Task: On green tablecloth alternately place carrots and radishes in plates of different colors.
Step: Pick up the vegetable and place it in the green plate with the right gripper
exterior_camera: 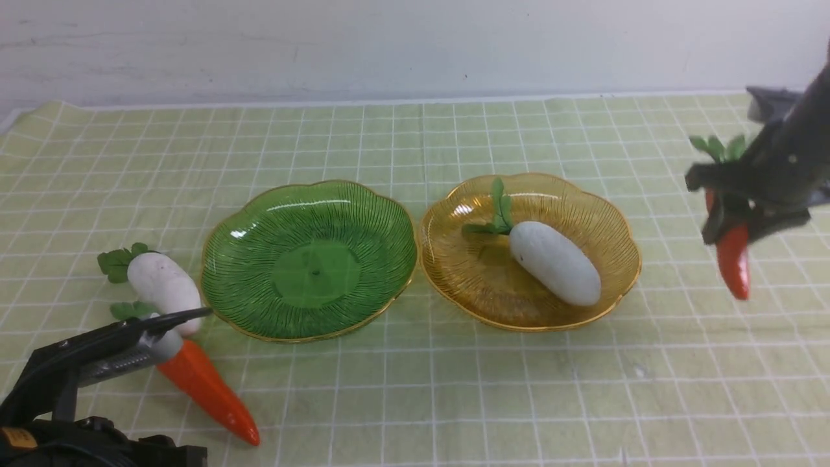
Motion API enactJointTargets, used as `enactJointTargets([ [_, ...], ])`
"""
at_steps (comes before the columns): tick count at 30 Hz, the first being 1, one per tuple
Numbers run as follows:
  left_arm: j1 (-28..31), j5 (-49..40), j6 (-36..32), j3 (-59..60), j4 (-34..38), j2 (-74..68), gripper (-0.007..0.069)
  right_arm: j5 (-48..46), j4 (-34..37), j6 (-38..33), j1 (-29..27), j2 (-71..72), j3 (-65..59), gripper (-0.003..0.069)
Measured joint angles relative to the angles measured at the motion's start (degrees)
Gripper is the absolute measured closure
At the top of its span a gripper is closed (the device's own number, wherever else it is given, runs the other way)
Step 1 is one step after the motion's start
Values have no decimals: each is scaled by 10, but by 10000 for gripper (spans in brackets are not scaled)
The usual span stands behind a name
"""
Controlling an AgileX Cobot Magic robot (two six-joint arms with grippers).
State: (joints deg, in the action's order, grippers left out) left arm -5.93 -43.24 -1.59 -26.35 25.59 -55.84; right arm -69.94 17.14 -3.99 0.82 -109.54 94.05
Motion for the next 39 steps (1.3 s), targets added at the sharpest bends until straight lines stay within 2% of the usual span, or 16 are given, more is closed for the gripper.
enactJointTargets([
  [2, 0, 0, 0, 0, 0, 0, 387, 7, 57, -37, 18, 2, 11, 424],
  [3, 0, 0, 0, 0, 0, 0, 387, 34, 131, -93, 53, 0, 17, 424],
  [4, 0, 0, 0, 0, 0, 0, 387, 43, 140, -100, 58, 0, 16, 424],
  [6, 0, -1, 0, 0, 0, 0, 387, 115, 230, -186, 134, -19, 19, 424],
  [10, 0, -1, 0, 0, 0, 0, 387, 204, 263, -230, 202, -46, 19, 424],
  [11, 0, -1, -1, 0, 0, 0, 387, 261, 270, -247, 244, -68, 19, 424],
  [13, 0, -1, -1, 0, 0, 0, 387, 320, 271, -256, 276, -91, 19, 424],
  [17, 0, -1, -1, 0, 0, 0, 387, 379, 272, -261, 303, -113, 19, 400],
  [23, 0, -1, -1, 0, 0, 0, 387, 422, 272, -263, 321, -130, 19, 131],
  [26, 0, -1, 1, 0, 0, 0, 387, 402, 270, -263, 317, -125, 19, 62],
  [28, 0, -1, 6, 0, 0, 0, 387, 378, 268, -263, 312, -118, 20, 53],
  [34, 0, 16, 29, 0, -21, 0, 346, 160, 253, -254, 263, -64, 67, 144],
  [36, 0, 34, 44, 0, -32, 0, 318, 60, 243, -235, 240, -42, 96, 221],
  [37, 0, 57, 60, 0, -39, -1, 289, 21, 231, -222, 227, -26, 111, 293],
  [38, 0, 61, 63, 0, -39, -1, 286, 18, 228, -220, 224, -22, 112, 302],
  [39, 0, 83, 79, 0, -40, -3, 261, 5, 197, -203, 213, -3, 118, 370],
])
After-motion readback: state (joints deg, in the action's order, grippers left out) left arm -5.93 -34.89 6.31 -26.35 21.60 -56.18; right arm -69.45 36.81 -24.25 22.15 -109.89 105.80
